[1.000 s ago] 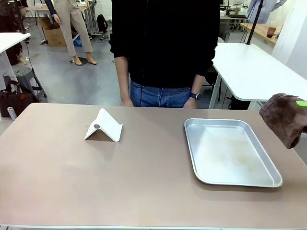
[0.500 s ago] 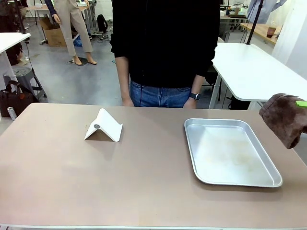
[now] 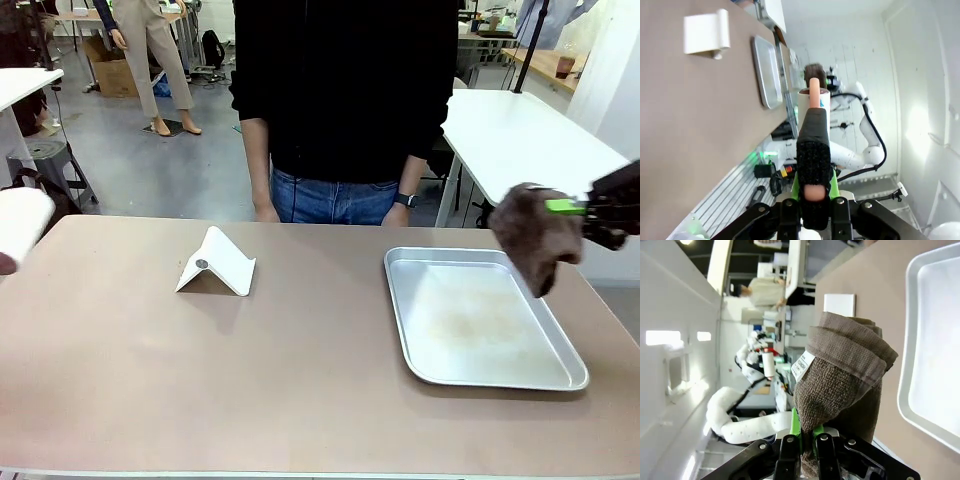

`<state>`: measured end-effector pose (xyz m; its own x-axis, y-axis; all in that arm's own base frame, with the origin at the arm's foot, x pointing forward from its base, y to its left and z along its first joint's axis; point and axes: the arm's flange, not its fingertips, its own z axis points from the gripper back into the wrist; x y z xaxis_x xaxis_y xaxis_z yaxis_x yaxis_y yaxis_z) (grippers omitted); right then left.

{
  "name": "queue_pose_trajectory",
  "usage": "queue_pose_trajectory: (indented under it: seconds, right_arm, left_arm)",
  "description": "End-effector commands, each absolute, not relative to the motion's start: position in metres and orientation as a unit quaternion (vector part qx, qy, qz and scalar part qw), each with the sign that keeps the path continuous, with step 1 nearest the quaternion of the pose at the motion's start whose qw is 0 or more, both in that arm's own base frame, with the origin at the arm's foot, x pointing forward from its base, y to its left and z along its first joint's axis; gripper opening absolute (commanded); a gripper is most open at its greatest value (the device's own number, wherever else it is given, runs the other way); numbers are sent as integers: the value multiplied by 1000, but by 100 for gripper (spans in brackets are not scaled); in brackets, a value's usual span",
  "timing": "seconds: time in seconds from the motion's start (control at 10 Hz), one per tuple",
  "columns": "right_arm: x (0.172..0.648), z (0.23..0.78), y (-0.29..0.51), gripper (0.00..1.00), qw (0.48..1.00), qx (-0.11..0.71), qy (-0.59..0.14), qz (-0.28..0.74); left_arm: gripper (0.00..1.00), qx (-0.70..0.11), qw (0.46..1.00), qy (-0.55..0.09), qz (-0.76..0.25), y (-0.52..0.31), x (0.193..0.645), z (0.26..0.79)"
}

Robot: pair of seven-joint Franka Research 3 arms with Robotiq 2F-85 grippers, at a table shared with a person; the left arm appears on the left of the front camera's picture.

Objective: Clean the surface of the table.
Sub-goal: Return the Lint Roller and towel to their original positions.

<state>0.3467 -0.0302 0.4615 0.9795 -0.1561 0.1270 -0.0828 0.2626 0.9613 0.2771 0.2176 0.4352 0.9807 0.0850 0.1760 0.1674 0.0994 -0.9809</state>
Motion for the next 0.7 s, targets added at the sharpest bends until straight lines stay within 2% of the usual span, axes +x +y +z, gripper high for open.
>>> queue_pose_trajectory:
  seconds: [0.0,0.3,0.6]
  right_arm:
    - [363,467,28,10,800,594,-83,-6]
    - [403,461,109,10,813,575,-92,1]
    - [435,425,170,10,822,561,-91,18]
  left_arm:
    - [22,-669,738,-65,-52,156,299,455]
    - [22,-648,757,-30,-79,56,339,470]
    - [22,-567,821,-48,-53,-14,382,458]
